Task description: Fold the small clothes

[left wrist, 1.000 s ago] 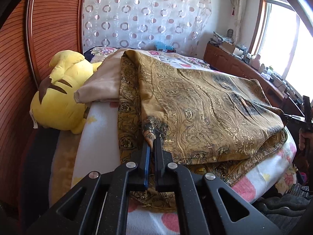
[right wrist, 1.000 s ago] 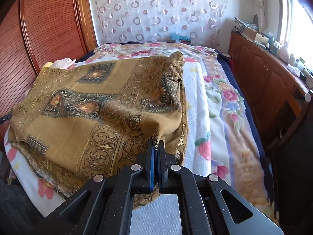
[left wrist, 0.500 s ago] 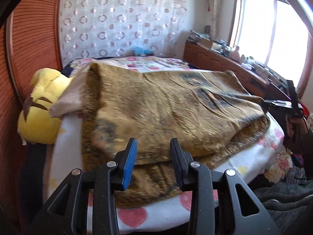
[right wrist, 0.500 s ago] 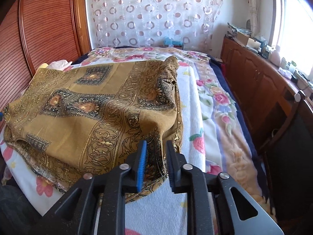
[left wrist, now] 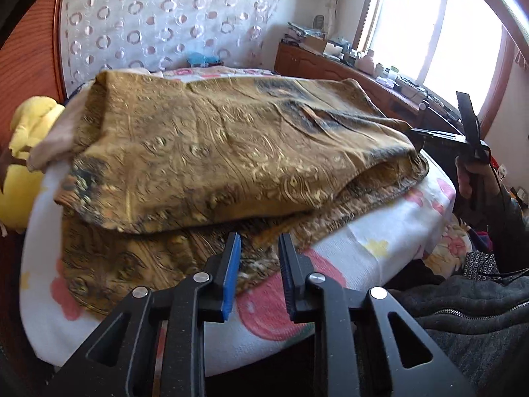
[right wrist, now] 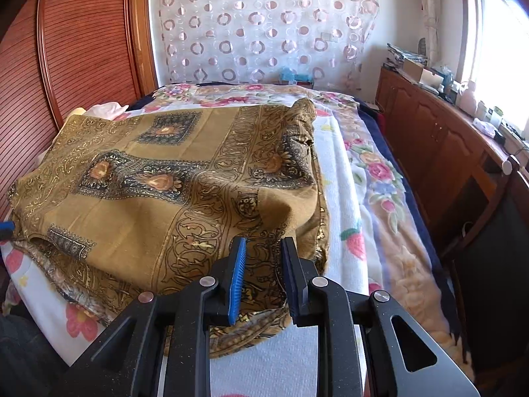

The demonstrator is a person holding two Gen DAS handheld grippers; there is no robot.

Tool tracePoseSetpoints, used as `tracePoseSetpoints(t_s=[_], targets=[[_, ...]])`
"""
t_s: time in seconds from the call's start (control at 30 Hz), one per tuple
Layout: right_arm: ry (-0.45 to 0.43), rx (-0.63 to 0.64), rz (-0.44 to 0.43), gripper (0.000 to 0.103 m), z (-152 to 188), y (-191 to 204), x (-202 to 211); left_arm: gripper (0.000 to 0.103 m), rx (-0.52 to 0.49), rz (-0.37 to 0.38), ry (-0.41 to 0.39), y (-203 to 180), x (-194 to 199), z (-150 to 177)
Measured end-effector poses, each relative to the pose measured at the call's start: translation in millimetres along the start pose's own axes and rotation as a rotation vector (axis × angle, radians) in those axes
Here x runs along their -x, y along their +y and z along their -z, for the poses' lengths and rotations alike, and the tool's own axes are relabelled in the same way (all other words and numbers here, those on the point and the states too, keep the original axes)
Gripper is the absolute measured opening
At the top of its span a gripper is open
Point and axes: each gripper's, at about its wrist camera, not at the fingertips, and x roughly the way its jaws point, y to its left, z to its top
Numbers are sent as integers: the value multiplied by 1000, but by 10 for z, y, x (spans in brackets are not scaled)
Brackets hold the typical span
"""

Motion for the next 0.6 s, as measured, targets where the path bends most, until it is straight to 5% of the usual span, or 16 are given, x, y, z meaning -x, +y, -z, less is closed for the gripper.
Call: tracePoseSetpoints(t_s=[0.23,0.4,0.5,0.6], targets=[[5,0,-6,23,-22,-2,13,25,-34,-25,10,-80,-135,-44],[11,6,-7,23,-31,4,-2,24,-159,-90,5,-248,-178,-22],[14,8,-9,23,-31,-3,-7,6,-127,-63,11,-169,-142,-35],[15,2,-17,23,-35,-18,-12,4,-86,-41,-1,-123,-114,-31]])
